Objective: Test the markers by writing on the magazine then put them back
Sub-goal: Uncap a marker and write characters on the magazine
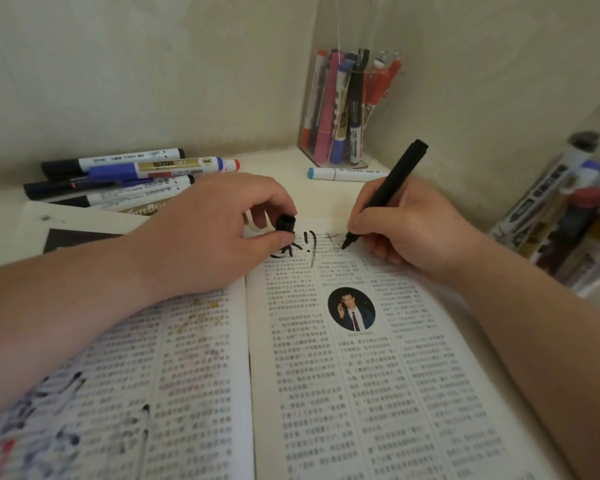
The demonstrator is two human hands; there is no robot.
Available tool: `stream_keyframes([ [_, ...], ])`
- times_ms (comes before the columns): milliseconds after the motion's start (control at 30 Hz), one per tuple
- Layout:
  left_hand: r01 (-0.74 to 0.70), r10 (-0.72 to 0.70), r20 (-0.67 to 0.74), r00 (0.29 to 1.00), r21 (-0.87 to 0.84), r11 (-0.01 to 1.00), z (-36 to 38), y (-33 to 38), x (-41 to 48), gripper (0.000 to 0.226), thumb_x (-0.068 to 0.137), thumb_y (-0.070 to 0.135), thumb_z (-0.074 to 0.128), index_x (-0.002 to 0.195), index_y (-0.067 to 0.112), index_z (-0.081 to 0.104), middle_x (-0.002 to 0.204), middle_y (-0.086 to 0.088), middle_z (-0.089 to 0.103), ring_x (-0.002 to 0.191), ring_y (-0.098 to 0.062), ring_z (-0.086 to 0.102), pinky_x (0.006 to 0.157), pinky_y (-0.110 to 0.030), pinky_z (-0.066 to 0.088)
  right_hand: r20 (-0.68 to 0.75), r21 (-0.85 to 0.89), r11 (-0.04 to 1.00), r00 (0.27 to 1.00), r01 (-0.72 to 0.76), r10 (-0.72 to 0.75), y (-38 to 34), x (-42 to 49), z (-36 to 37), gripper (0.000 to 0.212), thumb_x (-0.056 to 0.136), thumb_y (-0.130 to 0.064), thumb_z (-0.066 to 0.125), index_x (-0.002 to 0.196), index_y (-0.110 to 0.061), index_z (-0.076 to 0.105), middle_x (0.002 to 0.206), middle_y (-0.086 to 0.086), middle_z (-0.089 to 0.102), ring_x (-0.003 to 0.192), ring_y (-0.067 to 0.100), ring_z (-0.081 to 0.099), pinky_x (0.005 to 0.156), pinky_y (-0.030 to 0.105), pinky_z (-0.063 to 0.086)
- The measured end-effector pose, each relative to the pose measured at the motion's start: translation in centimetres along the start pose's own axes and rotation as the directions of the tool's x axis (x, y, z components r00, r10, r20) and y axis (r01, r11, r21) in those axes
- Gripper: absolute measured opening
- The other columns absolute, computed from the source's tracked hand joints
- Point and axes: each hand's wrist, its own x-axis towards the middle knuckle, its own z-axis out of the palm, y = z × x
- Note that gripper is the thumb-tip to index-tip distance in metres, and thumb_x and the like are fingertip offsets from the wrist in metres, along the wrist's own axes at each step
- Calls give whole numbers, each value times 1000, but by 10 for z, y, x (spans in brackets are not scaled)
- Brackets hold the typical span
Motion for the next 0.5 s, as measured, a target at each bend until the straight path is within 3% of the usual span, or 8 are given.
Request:
stream_keyframes([
  [167, -4, 5, 32, 999, -38, 999, 1, 1, 0, 18, 83, 47, 70, 100, 43, 64, 97, 32, 61, 93, 4, 58, 73, -4, 39, 1, -167, 986, 1000, -8, 8, -4, 3, 1, 23, 82, -6, 71, 61, -11, 63, 49, -4, 50, 45, 6, 46, 54, 30, 35],
  [233, 2, 1, 38, 999, -81, 997, 1, 3, -1, 24, 83, 42, 75, 103, 45, 62, 101, 32, 62, 93, 2, 60, 75, -7, 42, -15, -81, 997, 1000, 15, -17, -5, 1, 0, 20, 84, -8, 72, 67, -6, 63, 50, 0, 50, 45, 10, 44, 52, 29, 33],
  [300, 32, -25, 47, 999, -154, 987, 2, 5, -2, 33, 81, 37, 79, 108, 44, 61, 100, 30, 66, 92, 0, 63, 77, -15, 47, -18, 115, 991, 997, 71, -69, -6, -2, 1, 31, 88, -22, 70, 75, 4, 59, 53, 5, 46, 47, 18, 36, 47, 29, 27],
  [400, 63, -44, 84, 996, -240, 969, 2, 9, -3, 42, 80, 33, 82, 113, 42, 57, 98, 28, 70, 91, -5, 67, 83, -27, 50, 3, 334, 932, 989, 141, -150, -15, -8, 8, 42, 92, -39, 57, 76, 0, 63, 55, 9, 41, 52, 22, 30, 46, 28, 22],
  [500, 96, -59, 136, 989, -283, 954, -1, 13, -4, 53, 79, 31, 82, 119, 44, 51, 96, 28, 72, 92, -6, 67, 89, -31, 50, -45, 361, 900, 969, 243, -244, -25, -14, 22, 29, 90, -29, 57, 77, -3, 62, 55, 4, 42, 49, 16, 36, 45, 21, 28],
])
